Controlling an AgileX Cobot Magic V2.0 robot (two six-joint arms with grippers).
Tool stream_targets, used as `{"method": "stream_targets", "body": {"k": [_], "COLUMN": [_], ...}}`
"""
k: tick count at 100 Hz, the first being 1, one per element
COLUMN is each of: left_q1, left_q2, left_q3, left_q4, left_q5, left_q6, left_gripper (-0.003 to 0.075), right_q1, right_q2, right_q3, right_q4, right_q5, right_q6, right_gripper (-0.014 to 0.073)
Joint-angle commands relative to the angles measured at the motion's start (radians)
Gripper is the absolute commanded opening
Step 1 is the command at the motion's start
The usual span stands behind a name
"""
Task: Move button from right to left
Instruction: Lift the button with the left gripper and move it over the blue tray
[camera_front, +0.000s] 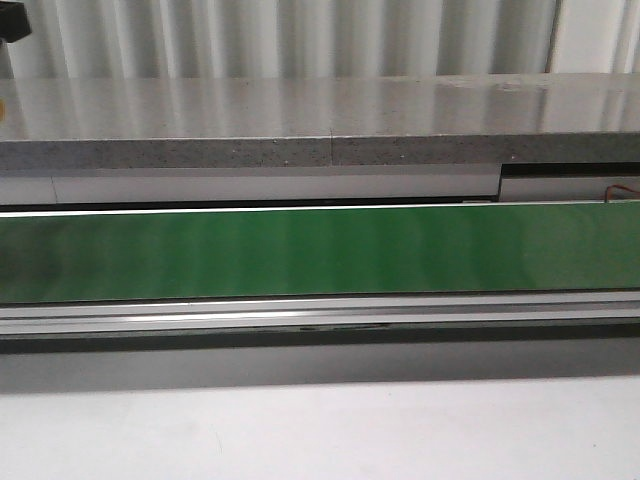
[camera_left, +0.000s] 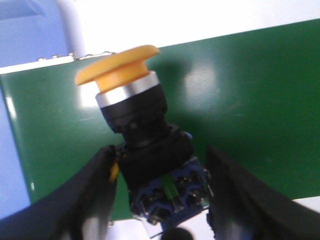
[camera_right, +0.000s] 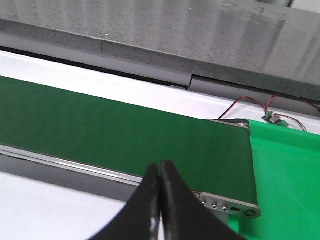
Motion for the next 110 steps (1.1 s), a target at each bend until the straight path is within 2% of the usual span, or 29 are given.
{"method": "stream_targets", "body": {"k": [1,31,48,72,78,110], "left_q1": [0.06,0.28,0.383,0.518,0.546,0.633], "left_q2": [-0.049,-0.049,-0.04,-0.015,-0.008,0.075], "left_q3": [-0.028,0.004,0.079,0.124,0.124,0.124], "left_q4": [-0.015,-0.079,-0.114,-0.117,-0.117,-0.135], "left_q5": [-0.004,0.007,0.003,-0.052,-0.052,-0.162], "left_q6": [0.049,0.214,0.409,0.429,0.474,0.501], "left_gripper": [0.0113,0.0113,0.0113,0.0113,0.0113,0.0113], "right_q1": [0.001,0.001,0.001,0.001,0.001,0.001], "right_q2": [0.012,0.012,0.012,0.012,0.012,0.012], "right_q3": [-0.022,-0.022,-0.022,-0.022,-0.022,-0.022], "right_q4": [0.002,0.002,0.002,0.002,0.002,0.002], "right_q5": [-0.077,-0.077,-0.077,-0.077,-0.077,-0.077], "right_q6": [-0.007,-0.007,-0.007,-0.007,-0.007,-0.007], "right_gripper": [-0.0067,-0.0067,-0.0067,-0.0067,-0.0067,-0.0067]}}
